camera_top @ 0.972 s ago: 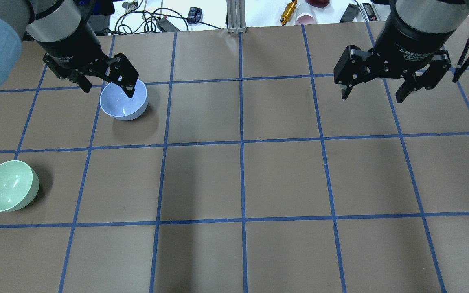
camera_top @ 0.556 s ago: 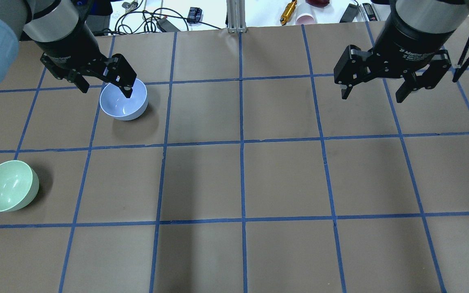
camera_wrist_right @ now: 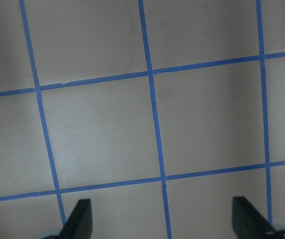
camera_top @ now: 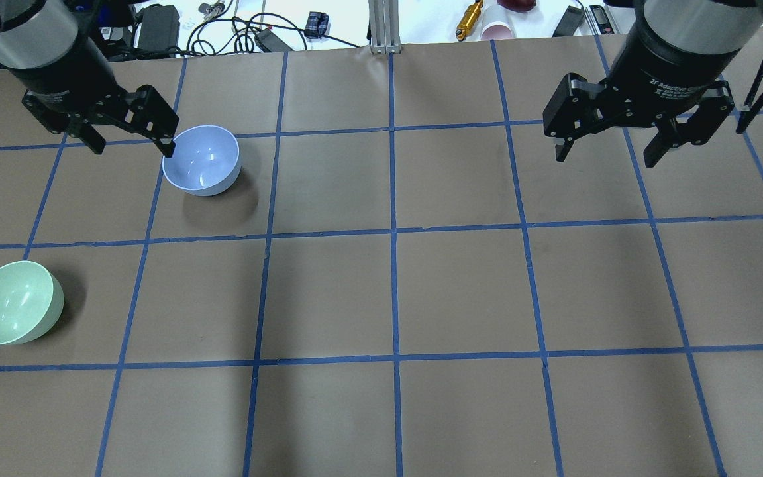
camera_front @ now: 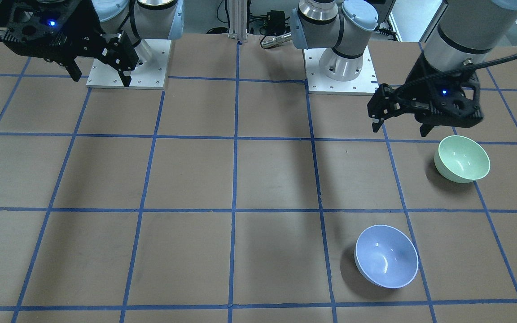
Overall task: Stack green bowl on blue bowl
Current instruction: 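Move the left gripper away from the blue bowl toward the green bowl, then lower the left gripper onto the rim of the light green bowl, then close the left gripper on the green bowl's rim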
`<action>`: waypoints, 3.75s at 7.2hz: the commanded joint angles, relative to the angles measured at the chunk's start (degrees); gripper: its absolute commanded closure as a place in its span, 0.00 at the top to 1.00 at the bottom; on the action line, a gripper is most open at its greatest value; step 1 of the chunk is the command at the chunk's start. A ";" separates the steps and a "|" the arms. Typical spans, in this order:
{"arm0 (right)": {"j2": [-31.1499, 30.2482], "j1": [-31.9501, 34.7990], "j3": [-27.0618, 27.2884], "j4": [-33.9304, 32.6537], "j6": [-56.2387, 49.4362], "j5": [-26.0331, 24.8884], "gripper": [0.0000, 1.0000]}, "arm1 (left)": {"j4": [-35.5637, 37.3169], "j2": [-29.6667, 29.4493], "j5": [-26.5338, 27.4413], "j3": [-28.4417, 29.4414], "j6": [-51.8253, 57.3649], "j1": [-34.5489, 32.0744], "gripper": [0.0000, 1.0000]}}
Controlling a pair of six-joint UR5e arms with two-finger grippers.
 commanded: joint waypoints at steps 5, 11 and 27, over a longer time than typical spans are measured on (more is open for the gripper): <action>0.00 0.00 -0.01 -0.02 0.00 0.00 1.00 | 4.22 -3.58 -0.02 -7.24 37.89 28.00 1.00; 0.00 0.00 0.07 0.07 0.00 0.00 1.00 | 21.36 -14.39 -0.55 -14.19 51.12 41.67 1.00; 0.00 0.00 -0.01 -0.02 0.00 0.00 1.00 | 30.62 -21.18 -3.98 -19.56 45.43 44.75 0.81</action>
